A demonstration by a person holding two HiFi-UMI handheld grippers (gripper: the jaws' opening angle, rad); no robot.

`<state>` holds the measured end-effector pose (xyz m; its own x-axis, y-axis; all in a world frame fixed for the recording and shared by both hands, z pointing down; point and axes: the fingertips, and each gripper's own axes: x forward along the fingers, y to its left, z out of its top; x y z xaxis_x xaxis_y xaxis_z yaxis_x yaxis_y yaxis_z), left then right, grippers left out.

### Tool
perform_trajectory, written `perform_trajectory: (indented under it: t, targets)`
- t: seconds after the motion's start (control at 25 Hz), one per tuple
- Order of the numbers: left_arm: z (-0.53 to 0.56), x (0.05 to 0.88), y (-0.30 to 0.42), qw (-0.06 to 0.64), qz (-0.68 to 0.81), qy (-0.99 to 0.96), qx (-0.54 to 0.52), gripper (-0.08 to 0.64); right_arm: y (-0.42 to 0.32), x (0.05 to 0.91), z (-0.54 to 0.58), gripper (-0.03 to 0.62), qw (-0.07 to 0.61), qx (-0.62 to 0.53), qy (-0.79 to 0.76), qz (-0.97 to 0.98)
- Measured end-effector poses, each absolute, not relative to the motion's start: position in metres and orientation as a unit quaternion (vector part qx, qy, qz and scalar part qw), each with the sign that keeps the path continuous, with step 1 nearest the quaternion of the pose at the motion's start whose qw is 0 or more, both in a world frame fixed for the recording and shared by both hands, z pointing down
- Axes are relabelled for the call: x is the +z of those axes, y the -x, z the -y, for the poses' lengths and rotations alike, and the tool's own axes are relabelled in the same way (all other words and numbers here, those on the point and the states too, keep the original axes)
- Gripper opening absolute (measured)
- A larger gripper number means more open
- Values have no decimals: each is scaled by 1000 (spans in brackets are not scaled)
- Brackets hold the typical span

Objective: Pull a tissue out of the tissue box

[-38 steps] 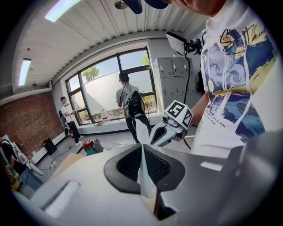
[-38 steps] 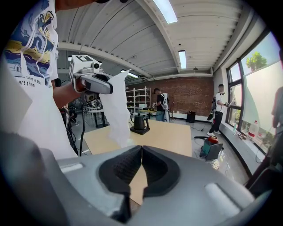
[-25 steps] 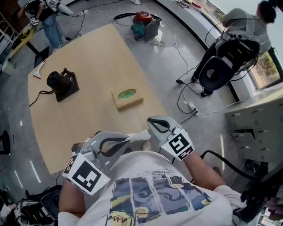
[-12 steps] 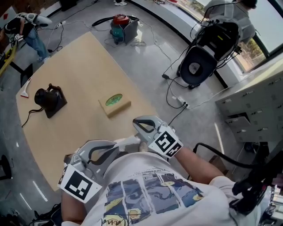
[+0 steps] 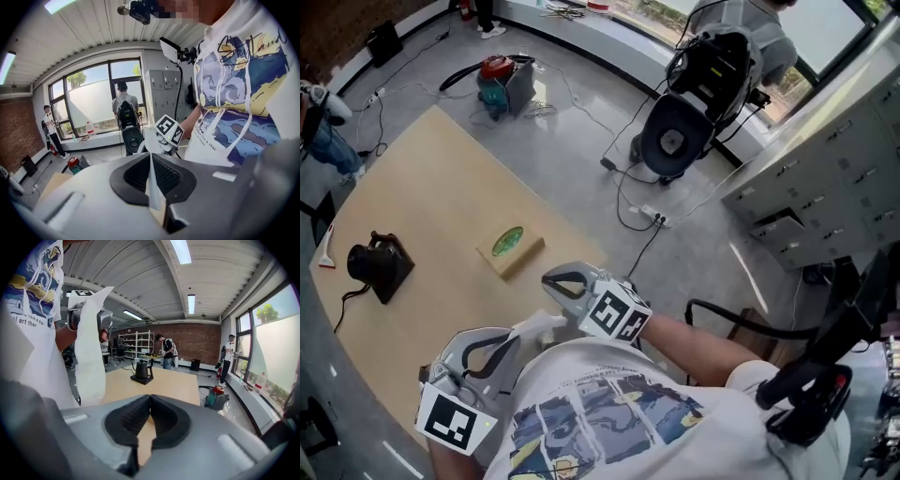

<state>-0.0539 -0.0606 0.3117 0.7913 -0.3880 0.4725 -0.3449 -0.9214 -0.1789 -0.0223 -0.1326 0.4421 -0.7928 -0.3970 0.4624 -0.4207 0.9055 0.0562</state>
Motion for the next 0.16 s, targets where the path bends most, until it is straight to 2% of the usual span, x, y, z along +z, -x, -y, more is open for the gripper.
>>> perform_trajectory:
  t: [0.16]
  targets:
    - [64, 313, 61, 39, -194, 945, -259, 8, 30, 443, 134, 4, 239, 26, -215, 946]
